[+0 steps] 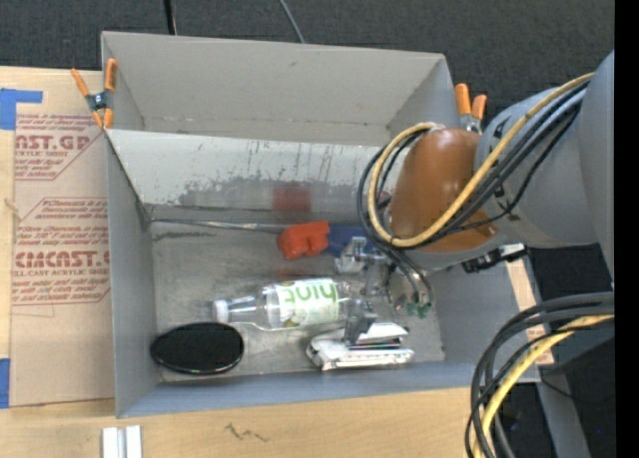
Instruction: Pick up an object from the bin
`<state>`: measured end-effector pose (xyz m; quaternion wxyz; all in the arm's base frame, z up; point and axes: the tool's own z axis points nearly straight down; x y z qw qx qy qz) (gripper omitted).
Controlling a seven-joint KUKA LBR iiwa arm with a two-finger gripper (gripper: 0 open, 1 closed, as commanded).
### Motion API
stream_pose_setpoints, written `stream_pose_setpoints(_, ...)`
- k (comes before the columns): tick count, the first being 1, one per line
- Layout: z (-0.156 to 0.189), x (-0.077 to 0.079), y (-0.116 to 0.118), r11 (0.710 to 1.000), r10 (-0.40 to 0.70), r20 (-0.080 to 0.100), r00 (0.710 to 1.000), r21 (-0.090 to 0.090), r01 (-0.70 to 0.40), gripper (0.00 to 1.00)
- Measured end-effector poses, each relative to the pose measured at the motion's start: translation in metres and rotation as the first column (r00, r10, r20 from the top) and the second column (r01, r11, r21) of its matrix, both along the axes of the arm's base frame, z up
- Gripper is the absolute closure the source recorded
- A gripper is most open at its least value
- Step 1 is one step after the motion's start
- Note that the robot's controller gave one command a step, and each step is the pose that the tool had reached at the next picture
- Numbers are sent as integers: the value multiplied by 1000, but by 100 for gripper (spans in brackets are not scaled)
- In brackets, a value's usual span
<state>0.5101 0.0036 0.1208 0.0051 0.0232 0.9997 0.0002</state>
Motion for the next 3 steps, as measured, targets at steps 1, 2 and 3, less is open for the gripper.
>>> stream_pose_setpoints(1,-26,12,15,978,-207,-2,978,0,207,100)
stream_pose_setpoints(2,-26,12,15,978,-207,-2,978,-1,207,100)
stream_pose_setpoints(3,88,34,-5,976,-219,-9,976,-1,219,100)
